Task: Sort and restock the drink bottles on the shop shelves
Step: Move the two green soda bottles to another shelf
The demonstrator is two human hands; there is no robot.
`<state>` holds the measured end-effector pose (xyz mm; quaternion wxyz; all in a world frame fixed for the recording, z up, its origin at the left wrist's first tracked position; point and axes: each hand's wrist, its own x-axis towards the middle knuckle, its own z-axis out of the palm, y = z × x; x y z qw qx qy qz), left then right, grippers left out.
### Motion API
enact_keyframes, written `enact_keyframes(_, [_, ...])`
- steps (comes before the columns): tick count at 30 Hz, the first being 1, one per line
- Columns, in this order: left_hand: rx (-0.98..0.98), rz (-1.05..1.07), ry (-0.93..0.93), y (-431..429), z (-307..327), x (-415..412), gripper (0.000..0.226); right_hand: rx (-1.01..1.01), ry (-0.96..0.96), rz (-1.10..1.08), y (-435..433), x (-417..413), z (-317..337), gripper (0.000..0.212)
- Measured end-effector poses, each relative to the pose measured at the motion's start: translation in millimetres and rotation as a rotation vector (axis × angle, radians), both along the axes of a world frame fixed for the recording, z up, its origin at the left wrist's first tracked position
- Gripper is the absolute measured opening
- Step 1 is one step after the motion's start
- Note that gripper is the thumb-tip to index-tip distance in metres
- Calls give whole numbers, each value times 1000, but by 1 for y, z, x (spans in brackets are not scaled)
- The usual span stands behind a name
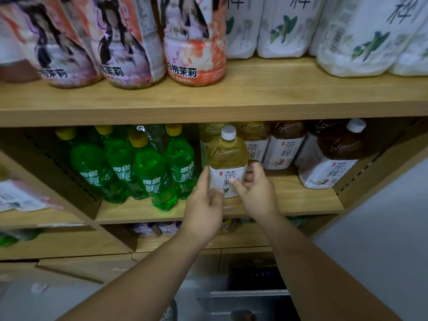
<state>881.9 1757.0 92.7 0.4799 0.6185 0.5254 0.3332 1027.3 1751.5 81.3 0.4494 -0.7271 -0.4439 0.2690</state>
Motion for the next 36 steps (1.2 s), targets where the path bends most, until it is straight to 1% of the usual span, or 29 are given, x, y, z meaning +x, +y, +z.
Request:
enact_keyframes(4, [-47,-22,-28,3,4,-3,73,-4,-29,-2,8,-11,-4,37])
enact_keyframes(8, [-29,-29,-16,8,3,-1,76,-11,-53,-48,18,-16,-7,34])
enact_keyframes(12, [-2,-47,17,10,3,-5,76,-5,-28,-46,19,-17,-14,34])
enact_keyframes(13, [7,-52,19,9,4,-9,74,2,-13,-42,17,-17,-14,36])
enact_keyframes(15, [24,-51,14,4,8,-20,65,24,-35,-77,10,-19,-11,49])
enact_keyframes(17, [76,-8,10,-2,14,-36,44,94,-84,-172,1,-23,-2,59])
enact_keyframes(18, [117,30,12,-5,19,-45,32,154,-87,-209,-4,-27,4,56])
enact_keyframes(20, [217,131,16,-10,29,-65,25,266,-51,-188,-10,-38,20,43])
enact_keyframes(22, [293,238,19,-10,37,-85,20,289,-46,-64,-10,-51,34,36])
enact_keyframes(23, [315,287,20,-8,40,-94,19,281,-62,7,-8,-57,40,36])
enact_keyframes(26, [302,377,11,4,41,-114,29,208,-134,168,4,-71,56,53])
enact_keyframes(30, [234,352,72,19,34,-122,53,34,-233,263,22,-77,70,80])
enact_keyframes(32, [207,316,79,25,26,-120,62,-9,-255,297,30,-79,73,91])
enact_keyframes(34, [186,287,63,31,17,-118,71,-20,-240,325,38,-81,72,99])
enact_keyframes(36, [167,280,65,36,9,-117,75,-43,-258,336,45,-83,71,99])
